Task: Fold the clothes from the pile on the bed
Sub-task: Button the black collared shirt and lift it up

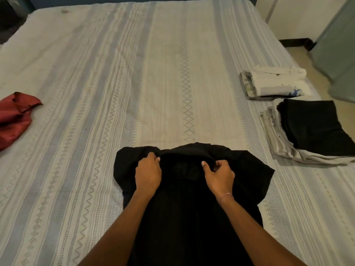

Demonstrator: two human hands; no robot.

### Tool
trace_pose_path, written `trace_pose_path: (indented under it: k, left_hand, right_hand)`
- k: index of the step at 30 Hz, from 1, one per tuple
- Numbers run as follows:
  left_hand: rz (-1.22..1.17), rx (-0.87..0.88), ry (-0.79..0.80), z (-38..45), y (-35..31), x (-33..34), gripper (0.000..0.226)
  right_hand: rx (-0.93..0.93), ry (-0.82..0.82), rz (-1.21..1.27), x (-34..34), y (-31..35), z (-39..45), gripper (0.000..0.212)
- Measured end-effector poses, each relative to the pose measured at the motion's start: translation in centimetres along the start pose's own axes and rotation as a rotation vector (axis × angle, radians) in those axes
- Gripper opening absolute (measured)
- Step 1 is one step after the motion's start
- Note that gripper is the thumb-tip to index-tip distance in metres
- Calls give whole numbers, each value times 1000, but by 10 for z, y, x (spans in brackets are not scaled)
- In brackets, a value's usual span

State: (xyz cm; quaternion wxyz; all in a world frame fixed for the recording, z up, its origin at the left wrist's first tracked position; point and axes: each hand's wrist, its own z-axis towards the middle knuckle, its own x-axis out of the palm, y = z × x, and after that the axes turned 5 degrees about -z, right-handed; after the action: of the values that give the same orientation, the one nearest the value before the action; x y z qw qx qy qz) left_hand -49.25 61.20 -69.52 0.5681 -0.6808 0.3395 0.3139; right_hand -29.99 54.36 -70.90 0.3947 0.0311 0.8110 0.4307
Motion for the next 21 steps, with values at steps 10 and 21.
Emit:
trace_pose_path:
  k: [10, 21]
  left_hand:
    - [-467, -259, -432, 9, -48, -18, 35]
    - [-728, -652, 104, -8, -7, 17, 21]
  right_hand:
    - [-143, -194, 129, -3, 27, -7, 25]
    - [126, 175, 469, 12, 28, -19, 15]
